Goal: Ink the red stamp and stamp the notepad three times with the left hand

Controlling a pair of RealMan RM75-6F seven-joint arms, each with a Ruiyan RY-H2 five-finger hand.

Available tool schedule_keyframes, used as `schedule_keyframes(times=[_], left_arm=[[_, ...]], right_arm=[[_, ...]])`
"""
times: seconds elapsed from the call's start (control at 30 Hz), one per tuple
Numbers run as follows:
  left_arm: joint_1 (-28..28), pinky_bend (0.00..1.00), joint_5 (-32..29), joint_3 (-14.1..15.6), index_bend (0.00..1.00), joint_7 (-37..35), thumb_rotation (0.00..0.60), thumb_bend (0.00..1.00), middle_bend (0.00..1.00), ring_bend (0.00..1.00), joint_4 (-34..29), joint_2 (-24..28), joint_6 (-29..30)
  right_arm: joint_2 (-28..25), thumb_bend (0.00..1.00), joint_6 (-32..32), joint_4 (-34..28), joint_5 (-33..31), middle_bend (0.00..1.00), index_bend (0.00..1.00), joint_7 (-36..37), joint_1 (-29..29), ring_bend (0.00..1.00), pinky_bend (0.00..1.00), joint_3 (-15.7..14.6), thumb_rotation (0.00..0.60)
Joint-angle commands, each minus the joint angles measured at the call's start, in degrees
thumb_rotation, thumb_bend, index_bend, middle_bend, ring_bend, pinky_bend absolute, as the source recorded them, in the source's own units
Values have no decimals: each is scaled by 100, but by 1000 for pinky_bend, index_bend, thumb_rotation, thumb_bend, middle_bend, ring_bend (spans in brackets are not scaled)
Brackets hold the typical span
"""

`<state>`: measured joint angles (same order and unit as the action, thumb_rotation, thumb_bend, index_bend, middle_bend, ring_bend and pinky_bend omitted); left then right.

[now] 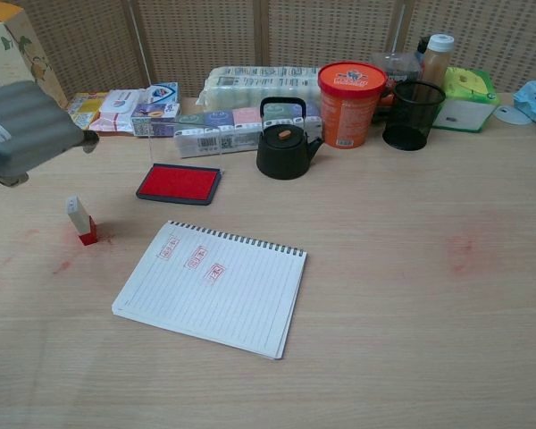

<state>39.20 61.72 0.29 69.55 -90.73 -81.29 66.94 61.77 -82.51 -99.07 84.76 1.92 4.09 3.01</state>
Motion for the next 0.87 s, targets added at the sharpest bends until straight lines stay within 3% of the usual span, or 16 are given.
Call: schedule_keyframes(times=[0.03, 0.13, 0.23, 0.33, 0.43, 0.57, 0.87], left_arm=[[-379, 871, 527, -23, 110, -1348, 600, 172, 647, 786, -579, 752, 373], [-657, 622, 1001, 47, 30, -2461, 600, 155, 318, 434, -680, 1126, 598], [-969, 469, 1361, 164, 0, -3458, 600, 164, 131, 243, -742, 1446, 847], [-1344, 321, 1555, 299, 0, -4304, 600, 148, 20, 99, -806, 1712, 1152], [-1759, 248, 1562, 450, 0, -5138, 600, 111, 0, 42, -901, 1917, 1365], [-2167, 242, 1664, 552, 0, -5981, 600, 135, 0, 39, -852, 1990, 1618], [-2769, 225, 2282, 603, 0, -6567, 600, 140, 0, 29, -733, 1977, 2406]], right_arm=[[-1, 77, -36, -18, 33, 0, 0, -17, -14, 0, 0, -9, 600], [1, 78, -80, -42, 83, 0, 0, -40, -29, 0, 0, -22, 600], [4, 71, -130, -54, 147, 0, 0, -62, -44, 0, 0, -37, 600], [33, 35, -217, -16, 241, 0, 0, -105, -56, 0, 0, -38, 600], [148, 9, -331, 141, 284, 0, 0, -178, -71, 0, 0, -3, 600], [283, 6, -455, 285, 302, 0, 0, -228, -87, 0, 0, 47, 600], [295, 7, -685, 307, 345, 0, 0, -181, -171, 0, 0, 92, 600]])
